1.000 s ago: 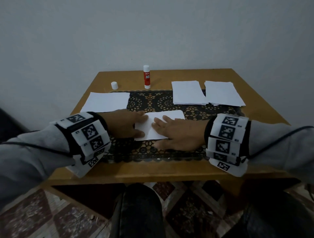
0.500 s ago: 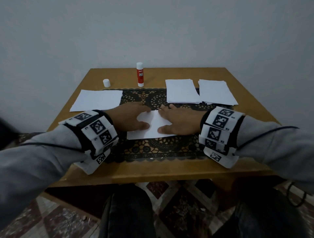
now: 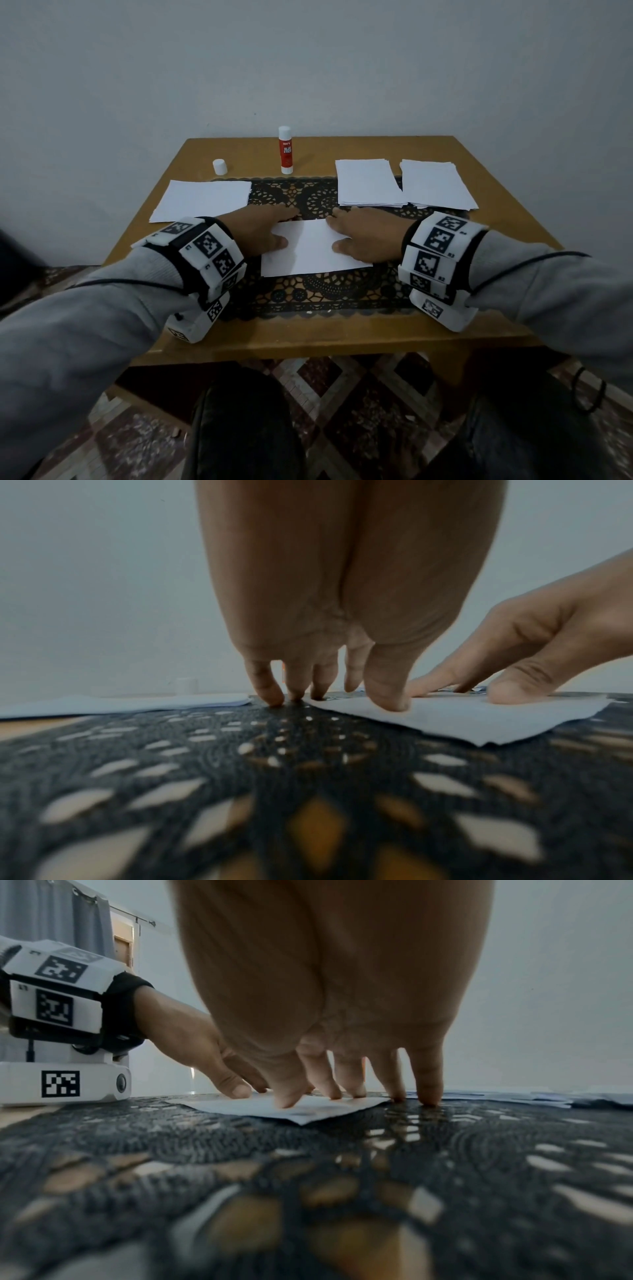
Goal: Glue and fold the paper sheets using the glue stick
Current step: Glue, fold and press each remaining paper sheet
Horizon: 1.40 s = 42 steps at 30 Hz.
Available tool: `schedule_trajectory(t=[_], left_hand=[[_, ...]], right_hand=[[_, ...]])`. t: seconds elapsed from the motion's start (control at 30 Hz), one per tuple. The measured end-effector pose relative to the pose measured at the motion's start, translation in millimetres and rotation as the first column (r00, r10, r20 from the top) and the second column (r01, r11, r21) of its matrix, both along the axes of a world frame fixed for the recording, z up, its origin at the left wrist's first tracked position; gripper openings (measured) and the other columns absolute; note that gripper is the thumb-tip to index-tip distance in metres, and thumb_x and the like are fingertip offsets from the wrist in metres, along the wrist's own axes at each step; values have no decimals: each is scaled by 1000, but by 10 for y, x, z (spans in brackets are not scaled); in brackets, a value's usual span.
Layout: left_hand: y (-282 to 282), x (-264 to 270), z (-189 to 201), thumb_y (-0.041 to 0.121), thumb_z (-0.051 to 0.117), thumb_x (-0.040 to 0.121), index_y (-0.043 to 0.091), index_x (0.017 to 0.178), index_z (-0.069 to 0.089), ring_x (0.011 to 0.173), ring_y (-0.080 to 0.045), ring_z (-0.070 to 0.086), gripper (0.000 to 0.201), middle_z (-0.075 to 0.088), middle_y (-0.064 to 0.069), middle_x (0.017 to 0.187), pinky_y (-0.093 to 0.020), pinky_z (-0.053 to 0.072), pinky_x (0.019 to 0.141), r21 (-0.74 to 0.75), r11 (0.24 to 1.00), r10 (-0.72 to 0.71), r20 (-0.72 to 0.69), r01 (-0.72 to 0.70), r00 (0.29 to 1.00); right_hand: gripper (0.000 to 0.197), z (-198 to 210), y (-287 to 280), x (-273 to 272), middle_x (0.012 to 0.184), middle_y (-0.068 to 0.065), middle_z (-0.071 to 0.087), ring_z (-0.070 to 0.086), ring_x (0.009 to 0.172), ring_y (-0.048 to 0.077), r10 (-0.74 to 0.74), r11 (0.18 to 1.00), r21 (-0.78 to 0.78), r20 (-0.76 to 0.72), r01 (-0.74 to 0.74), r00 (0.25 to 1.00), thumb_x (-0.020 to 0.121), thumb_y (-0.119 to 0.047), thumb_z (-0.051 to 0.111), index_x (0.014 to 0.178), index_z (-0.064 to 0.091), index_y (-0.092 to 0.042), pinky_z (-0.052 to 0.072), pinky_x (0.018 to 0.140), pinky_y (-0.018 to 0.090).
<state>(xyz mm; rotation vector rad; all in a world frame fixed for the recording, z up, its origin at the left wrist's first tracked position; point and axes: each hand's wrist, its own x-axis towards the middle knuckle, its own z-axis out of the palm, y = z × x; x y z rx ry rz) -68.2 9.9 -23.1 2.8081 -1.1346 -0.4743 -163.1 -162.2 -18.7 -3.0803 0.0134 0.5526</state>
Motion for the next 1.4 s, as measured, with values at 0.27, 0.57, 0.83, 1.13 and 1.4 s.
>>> schedule_trajectory(t=[0.27, 0.57, 0.83, 1.13, 1.4], left_hand=[[-3, -14, 13, 22, 50, 97, 26, 152, 16, 144, -23, 21, 65, 8, -2, 160, -31, 18, 114, 40, 999, 18, -16, -17, 1000], [17, -24, 26, 12, 50, 95, 22, 149, 28, 135, -22, 36, 59, 35, -3, 152, -28, 29, 106, -56, 998, 40, 32, -38, 999], [5, -65, 96, 26, 68, 86, 25, 122, 65, 127, -14, 46, 36, 51, 5, 139, -22, 32, 98, -181, 977, -119, -29, 112, 992], [16, 59, 31, 22, 71, 83, 16, 112, 60, 87, -15, 49, 32, 57, -1, 101, -25, 37, 72, -160, 987, 51, 144, -28, 988], [16, 105, -22, 24, 67, 86, 14, 118, 62, 92, -16, 50, 34, 56, -2, 107, -26, 38, 76, -138, 990, 51, 174, -26, 983]], right_hand=[[78, -5, 51, -74, 162, 8, -7, -7, 149, 28, 88, 995, -33, -86, -91, 992, 99, -57, 25, 155, 1, -9, 9, 119, 44], [86, -42, 32, -55, 161, 8, -12, -10, 149, 26, 126, 992, -6, -105, -127, 986, 96, -61, 30, 154, -5, -9, 10, 121, 43], [50, -37, 24, 20, 116, 13, 60, 55, 104, 28, 169, 985, -50, 172, -163, 970, 95, -48, 49, 114, 61, -3, 46, 83, 34], [37, -27, 11, -7, 92, 16, 63, 60, 87, 28, 129, 989, 33, 280, -143, 951, 92, -34, 58, 92, 69, 2, 50, 74, 37], [34, -32, -28, 5, 70, 13, 50, 49, 65, 27, 4, 999, 50, 315, -20, 949, 90, -19, 53, 64, 49, 1, 39, 56, 32]])
